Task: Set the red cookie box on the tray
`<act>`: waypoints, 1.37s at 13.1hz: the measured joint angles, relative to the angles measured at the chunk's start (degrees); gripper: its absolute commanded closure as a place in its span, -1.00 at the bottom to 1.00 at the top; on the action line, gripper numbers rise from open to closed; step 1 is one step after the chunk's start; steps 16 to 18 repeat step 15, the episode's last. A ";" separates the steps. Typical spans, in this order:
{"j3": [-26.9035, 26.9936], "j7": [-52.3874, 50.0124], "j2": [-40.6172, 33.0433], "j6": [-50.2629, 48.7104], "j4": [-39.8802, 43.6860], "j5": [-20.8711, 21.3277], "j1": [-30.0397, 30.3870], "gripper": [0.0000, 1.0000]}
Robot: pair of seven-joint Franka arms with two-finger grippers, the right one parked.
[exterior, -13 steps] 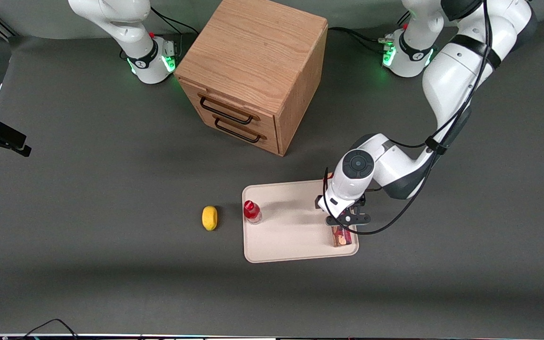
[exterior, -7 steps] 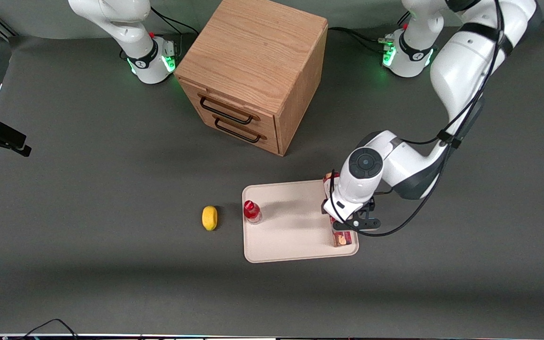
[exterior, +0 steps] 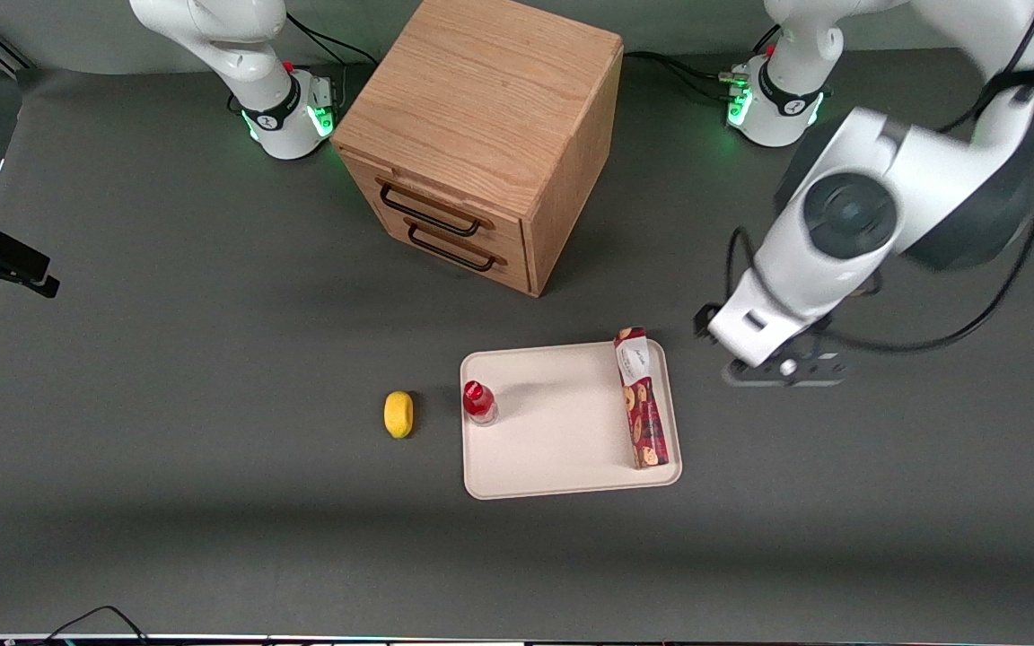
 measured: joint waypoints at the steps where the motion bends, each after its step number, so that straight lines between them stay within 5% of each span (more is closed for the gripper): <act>1: 4.44 3.83 -3.66 -2.11 -0.05 -2.52 -0.99 -1.00; 4: 21.85 15.32 -11.44 -4.38 -1.65 -6.47 -7.10 -1.00; 6: 27.07 19.15 -13.55 -3.97 -3.95 -6.97 -8.09 -1.00; 11: 28.41 19.89 -16.01 3.33 -12.28 -9.70 -8.96 -1.00; 18: 28.41 19.89 -17.48 3.58 -12.60 -12.15 -9.36 -1.00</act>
